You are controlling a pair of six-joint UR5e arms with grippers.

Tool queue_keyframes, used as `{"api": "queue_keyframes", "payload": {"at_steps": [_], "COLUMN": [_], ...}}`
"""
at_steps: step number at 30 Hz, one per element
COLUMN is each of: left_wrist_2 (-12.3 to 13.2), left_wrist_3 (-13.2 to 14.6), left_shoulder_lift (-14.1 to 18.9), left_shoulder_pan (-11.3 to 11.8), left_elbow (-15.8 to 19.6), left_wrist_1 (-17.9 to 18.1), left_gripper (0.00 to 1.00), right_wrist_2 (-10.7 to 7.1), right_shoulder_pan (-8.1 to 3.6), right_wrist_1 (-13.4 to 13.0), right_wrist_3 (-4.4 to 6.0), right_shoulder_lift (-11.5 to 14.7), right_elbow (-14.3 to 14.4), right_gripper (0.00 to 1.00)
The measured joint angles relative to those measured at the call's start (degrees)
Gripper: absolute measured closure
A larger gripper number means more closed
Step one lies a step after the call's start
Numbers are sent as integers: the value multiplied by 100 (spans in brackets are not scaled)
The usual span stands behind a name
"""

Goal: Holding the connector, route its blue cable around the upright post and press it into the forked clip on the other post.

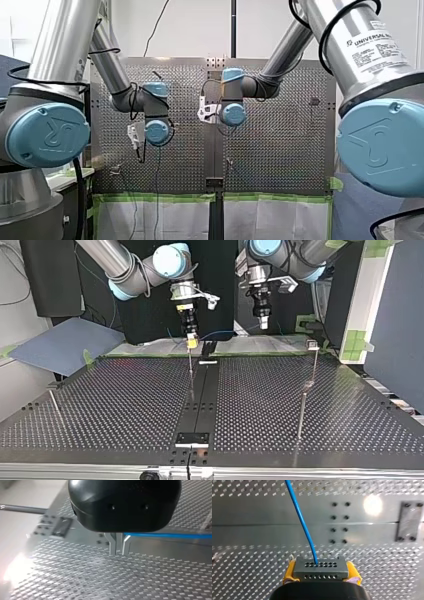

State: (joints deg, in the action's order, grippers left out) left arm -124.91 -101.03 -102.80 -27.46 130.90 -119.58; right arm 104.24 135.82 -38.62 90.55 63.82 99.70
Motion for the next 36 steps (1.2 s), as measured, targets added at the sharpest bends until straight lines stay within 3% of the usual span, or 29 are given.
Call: {"api": "queue_keyframes", "payload": {"at_steps": [6,12,15,19,24,31,36], "left_wrist_2": [-191,-505,-541,-432,-219,132,405], "left_wrist_3": [-137,-264,-315,-426,-608,-940,-1141], "left_shoulder_lift": [306,669,857,1069,1303,1655,1928], "left_shoulder_pan": [73,211,346,539,770,1122,1394], "left_elbow": [-306,-485,-512,-524,-628,-958,-1232], "left_wrist_1": [-309,-672,-860,-1069,-1304,-1656,-1930], "left_gripper": [85,85,85,85,85,85,85], "right_wrist_2": [-213,-464,-546,-703,-927,-1248,-1335], "right_shoulder_pan": [-28,-115,-149,-185,-212,-225,-228], "right_wrist_1": [137,381,556,793,1021,1192,1283], "right_wrist_3": [42,126,148,187,228,268,271], "right_shoulder_lift": [310,619,798,977,1015,1013,998], "right_elbow": [-48,-288,-463,-702,-943,-1304,-1558], "right_gripper": [100,100,100,100,100,100,100]}}
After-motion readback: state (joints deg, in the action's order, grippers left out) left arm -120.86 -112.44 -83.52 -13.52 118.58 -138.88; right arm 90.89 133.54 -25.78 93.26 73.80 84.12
